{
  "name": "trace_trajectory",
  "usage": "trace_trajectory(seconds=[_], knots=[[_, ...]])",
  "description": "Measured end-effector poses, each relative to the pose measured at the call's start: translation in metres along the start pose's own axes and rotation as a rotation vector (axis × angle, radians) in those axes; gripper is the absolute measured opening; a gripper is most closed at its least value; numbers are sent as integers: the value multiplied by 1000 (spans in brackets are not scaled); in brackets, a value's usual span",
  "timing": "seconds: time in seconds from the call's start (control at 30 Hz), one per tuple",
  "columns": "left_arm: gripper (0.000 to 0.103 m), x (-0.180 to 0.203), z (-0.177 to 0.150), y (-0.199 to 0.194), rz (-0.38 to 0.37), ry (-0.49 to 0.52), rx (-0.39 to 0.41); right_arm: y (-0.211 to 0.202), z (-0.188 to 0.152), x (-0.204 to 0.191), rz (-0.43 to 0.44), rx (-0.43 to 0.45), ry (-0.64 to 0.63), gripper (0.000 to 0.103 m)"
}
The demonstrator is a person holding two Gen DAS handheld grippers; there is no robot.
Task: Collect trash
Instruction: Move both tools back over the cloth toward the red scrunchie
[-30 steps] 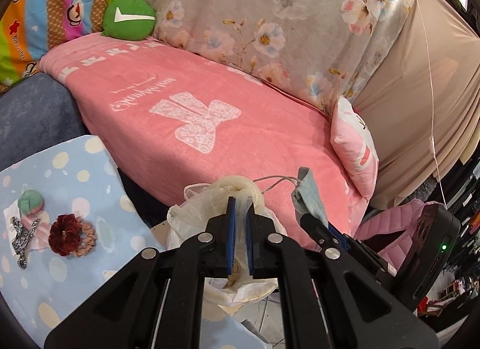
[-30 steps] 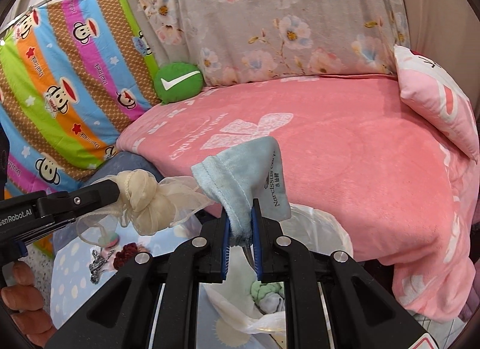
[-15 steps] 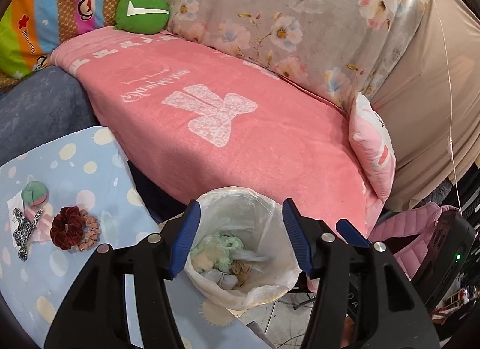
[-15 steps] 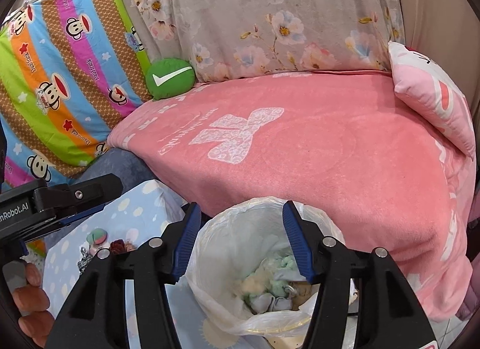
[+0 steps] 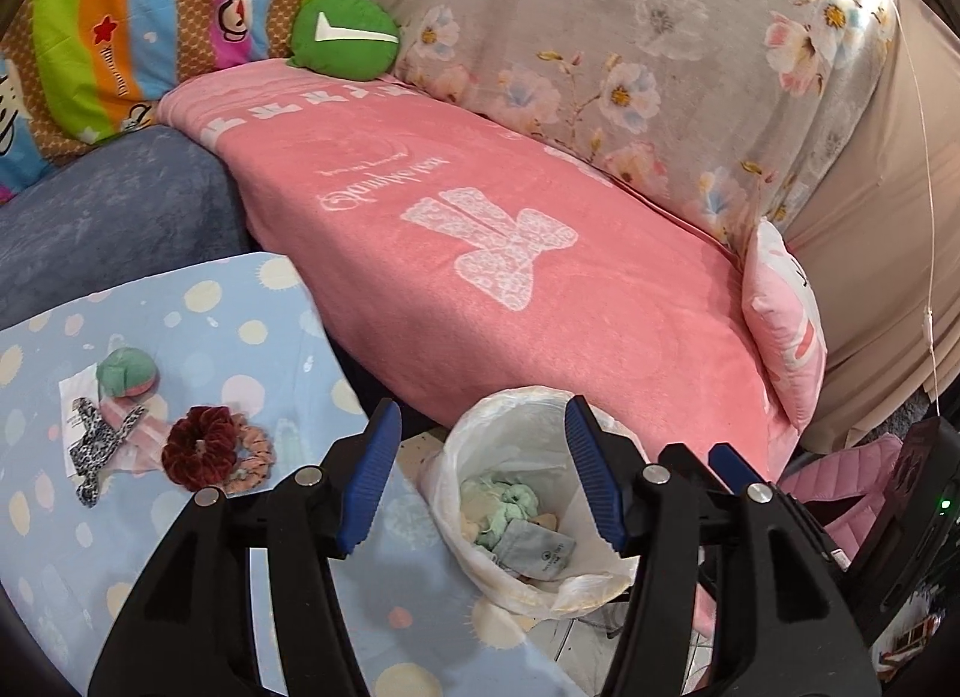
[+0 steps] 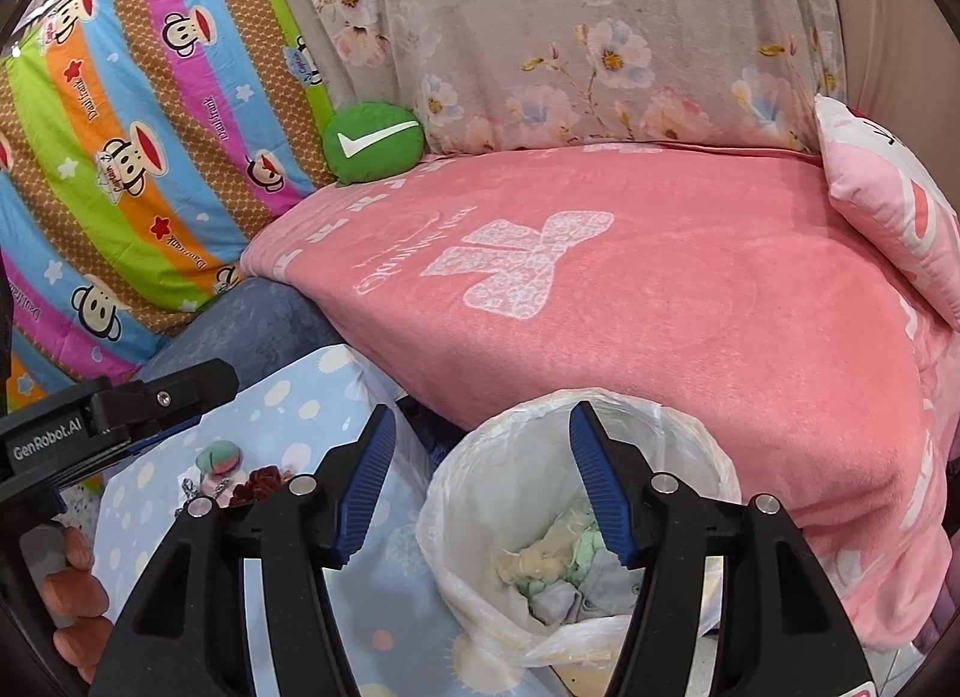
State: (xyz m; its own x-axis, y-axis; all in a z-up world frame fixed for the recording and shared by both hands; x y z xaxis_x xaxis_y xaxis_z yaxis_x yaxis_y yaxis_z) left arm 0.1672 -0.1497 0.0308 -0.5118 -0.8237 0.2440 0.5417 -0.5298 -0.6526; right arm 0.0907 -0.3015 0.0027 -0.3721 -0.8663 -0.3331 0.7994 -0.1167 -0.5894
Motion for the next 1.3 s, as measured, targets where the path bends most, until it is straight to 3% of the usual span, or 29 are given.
trace_trajectory(seconds=[0.23,0.8,0.93,1.3], knots=[[61,-38,-8,-13,53,-62,10,2,-8,-30,32,-13,-35,66],[74,-144,-41,-37,199,-215,11,29,-52,-126,119,-111,-172,69],[83,-179,-59,-43,242,-275,4,39,-67,-148,134,-143,-204,69],[83,-282,-125,-29,341,-429,-108,98,-122,-196,169,-278,-244,73]])
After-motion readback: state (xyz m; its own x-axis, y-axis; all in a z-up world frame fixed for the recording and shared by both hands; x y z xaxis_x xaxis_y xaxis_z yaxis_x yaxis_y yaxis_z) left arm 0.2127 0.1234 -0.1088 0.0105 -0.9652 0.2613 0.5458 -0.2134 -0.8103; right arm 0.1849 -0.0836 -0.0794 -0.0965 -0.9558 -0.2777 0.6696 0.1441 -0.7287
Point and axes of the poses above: each gripper's, at about its wrist camera, not at the fingertips, and y roughly the way its jaws point, x to its right, z to its top, the point moved 5 cm from there along y, roughly the way its jaws point, and after that the axes turned 8 degrees about y, right-handed, at the moved point
